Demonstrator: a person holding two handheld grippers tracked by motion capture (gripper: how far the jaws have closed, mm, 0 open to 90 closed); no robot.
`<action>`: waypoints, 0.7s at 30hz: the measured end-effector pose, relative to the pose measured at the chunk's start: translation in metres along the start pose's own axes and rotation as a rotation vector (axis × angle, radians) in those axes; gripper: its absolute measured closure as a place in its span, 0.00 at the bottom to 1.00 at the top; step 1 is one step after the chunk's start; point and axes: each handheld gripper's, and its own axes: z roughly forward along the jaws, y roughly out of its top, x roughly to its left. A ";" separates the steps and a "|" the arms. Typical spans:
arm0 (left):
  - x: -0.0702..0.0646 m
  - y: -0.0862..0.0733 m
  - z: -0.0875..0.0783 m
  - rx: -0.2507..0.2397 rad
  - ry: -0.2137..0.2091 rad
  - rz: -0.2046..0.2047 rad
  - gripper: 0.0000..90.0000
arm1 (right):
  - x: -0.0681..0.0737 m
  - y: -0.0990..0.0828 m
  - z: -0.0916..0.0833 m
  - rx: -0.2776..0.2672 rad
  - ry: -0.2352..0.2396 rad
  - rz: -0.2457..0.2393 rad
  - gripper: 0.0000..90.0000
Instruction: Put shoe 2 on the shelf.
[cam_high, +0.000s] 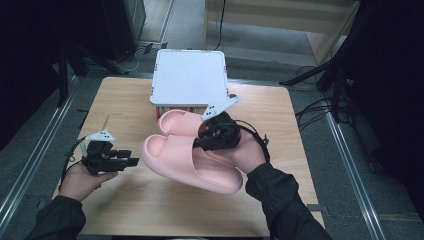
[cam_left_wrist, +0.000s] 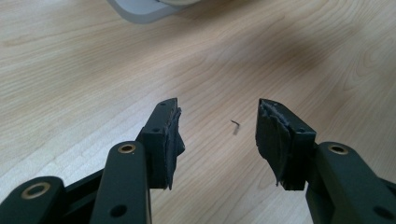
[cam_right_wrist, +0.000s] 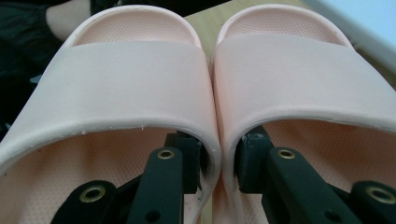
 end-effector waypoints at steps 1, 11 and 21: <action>0.000 0.000 -0.001 -0.001 0.002 -0.004 0.54 | -0.001 0.005 -0.002 0.003 -0.008 -0.002 0.83; -0.001 -0.001 -0.001 -0.006 -0.002 -0.005 0.54 | -0.020 0.052 -0.016 -0.013 -0.052 -0.007 0.83; -0.003 0.000 0.000 -0.001 -0.014 0.004 0.54 | -0.063 0.102 -0.014 0.032 -0.284 0.155 0.83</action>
